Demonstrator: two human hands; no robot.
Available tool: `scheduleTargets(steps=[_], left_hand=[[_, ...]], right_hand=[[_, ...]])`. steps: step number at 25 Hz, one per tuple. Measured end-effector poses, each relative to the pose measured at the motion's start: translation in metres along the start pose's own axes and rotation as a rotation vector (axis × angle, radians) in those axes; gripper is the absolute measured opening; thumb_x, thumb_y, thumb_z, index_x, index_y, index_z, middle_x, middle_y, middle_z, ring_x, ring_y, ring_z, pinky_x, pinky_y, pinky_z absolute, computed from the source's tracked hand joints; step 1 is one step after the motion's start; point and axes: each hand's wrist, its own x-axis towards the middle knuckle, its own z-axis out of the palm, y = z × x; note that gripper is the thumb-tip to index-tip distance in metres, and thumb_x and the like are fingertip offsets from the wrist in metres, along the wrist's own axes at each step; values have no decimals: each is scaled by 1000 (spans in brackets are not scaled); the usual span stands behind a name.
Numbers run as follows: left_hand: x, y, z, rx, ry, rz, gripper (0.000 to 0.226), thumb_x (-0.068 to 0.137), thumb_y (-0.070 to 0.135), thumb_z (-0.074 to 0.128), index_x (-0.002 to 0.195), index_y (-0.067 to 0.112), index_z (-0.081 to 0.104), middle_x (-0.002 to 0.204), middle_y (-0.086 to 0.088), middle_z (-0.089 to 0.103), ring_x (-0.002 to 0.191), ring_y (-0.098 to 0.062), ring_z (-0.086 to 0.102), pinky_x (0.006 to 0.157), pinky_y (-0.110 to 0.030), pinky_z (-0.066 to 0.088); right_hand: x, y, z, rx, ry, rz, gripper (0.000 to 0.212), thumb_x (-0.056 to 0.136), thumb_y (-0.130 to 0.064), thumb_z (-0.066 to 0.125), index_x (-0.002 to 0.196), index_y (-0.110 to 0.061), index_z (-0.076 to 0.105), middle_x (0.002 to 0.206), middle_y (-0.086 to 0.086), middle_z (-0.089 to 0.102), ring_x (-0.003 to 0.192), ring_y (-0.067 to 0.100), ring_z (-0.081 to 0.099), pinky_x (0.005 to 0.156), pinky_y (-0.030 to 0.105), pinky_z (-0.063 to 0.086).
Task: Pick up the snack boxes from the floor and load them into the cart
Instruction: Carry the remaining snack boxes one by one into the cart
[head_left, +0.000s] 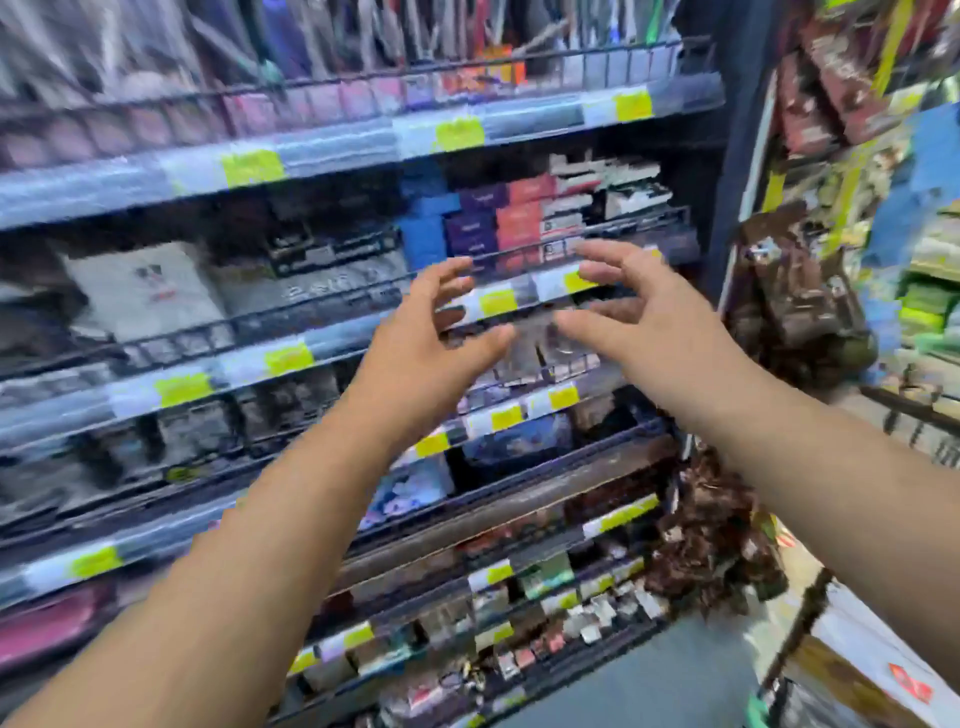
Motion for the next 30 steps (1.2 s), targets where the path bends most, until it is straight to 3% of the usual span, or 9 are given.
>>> scheduleTargets(steps=[6,11,17,21,24,27,30], left_hand=[[-104,-34,-193,361,319,-123,77,78,37,77,142,37,35,141,14,46,129,-7,45,108,-40,41],[-208,-54,-264,471,556,-320,74,83,30,74,145,27,33,142,11,43,127,-1,41,109,-26,34],[-323,-63,-319,634,841,-615,79,81,37,74,147,27,31,142,8,43,129,-9,42,108,-31,36],[-393,-59,-330,706,1003,-784,88,74,40,79,146,23,32,148,-1,42,135,-15,40,114,-39,33],[-444,-60,-330,753,1095,-897,92,72,45,79,147,22,30,150,-2,40,137,-15,38,114,-33,31],[-493,-62,-341,762,1171,-1002,89,76,36,80,148,25,28,151,1,36,129,-13,44,98,-18,34],[-554,-68,-372,769,1235,-1082,91,76,38,79,149,26,26,152,1,35,118,-11,51,91,-17,34]], right_hand=[[-8,-91,193,62,-394,-188,62,78,-30,77,131,-43,46,131,-10,49,110,10,56,89,31,49],[-34,-125,320,103,-679,-299,68,76,-34,78,134,-40,44,131,-7,49,109,14,55,92,30,46],[-84,-168,442,222,-1047,-444,75,77,-33,78,141,-38,38,143,-4,41,117,14,51,89,21,36],[-139,-191,503,262,-1247,-552,78,75,-34,80,141,-37,38,142,-1,42,124,16,47,100,29,39],[-187,-204,540,293,-1369,-624,77,74,-34,81,140,-35,41,143,0,43,127,16,45,105,32,37],[-235,-225,580,298,-1470,-689,75,75,-30,80,140,-33,42,139,-1,44,122,14,47,99,25,37],[-294,-252,631,290,-1551,-767,78,74,-30,81,141,-31,41,140,1,45,124,16,48,102,26,37]])
